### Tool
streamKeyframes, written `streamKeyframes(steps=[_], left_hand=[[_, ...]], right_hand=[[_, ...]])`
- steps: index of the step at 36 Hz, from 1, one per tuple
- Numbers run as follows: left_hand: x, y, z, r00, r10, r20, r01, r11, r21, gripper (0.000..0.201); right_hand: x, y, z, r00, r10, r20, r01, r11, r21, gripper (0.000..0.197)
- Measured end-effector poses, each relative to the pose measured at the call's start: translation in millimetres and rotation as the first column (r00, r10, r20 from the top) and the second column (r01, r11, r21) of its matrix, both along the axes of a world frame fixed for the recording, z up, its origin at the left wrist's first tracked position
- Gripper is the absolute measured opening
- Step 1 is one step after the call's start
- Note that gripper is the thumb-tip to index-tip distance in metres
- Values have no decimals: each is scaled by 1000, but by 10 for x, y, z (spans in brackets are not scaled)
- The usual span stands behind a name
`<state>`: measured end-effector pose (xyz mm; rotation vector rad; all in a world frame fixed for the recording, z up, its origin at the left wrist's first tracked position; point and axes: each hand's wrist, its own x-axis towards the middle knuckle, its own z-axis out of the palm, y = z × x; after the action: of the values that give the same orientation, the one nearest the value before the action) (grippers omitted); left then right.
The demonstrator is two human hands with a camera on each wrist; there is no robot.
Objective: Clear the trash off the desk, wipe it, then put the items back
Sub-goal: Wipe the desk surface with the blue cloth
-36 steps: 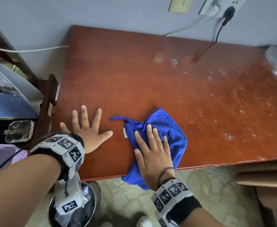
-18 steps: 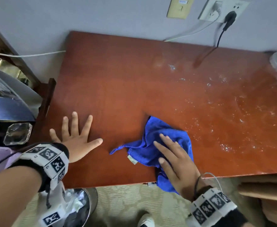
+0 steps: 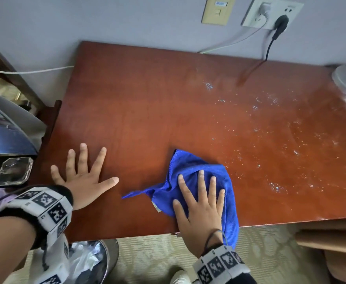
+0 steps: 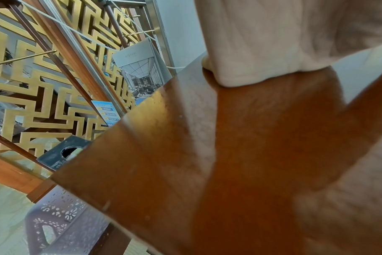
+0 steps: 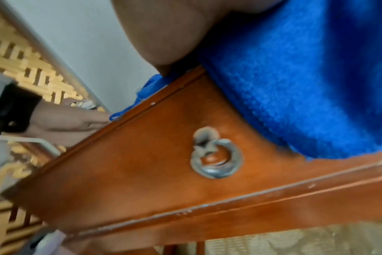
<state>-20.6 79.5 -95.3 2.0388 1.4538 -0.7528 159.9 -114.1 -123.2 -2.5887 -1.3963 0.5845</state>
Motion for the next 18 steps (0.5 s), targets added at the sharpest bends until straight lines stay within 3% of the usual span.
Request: streamKeyframes(steps=[5,9,11,13,16,18], left_hand=[[4,5,18,1000,-3,-5,3,1000,-20,83],[7,5,17,1000,-4,-13,4,1000,-18,83],[9,6,17,1000,-5,-14,5,1000,-16,83],[7,6,16,1000,-5,-11,5,1000,-13,83],[0,5,7,1000,-6,2,6,1000,-12,83],[-2,9,3,1000,-6,0,6,1000,-8,83]], right_hand=[[332,-187,-37,953,302,5,-302,953,35,60],[457,-269,40,912,408,-42,-404,910,92,64],[403,-288,107,944,327,-29,-321,938,134,63],[296,-291,134,992,107,64,-117,975,186,55],[87,-185,159,960,-236,151,221,969,108,56],[-33,-72,178,930,-341,136,342,940,16,75]])
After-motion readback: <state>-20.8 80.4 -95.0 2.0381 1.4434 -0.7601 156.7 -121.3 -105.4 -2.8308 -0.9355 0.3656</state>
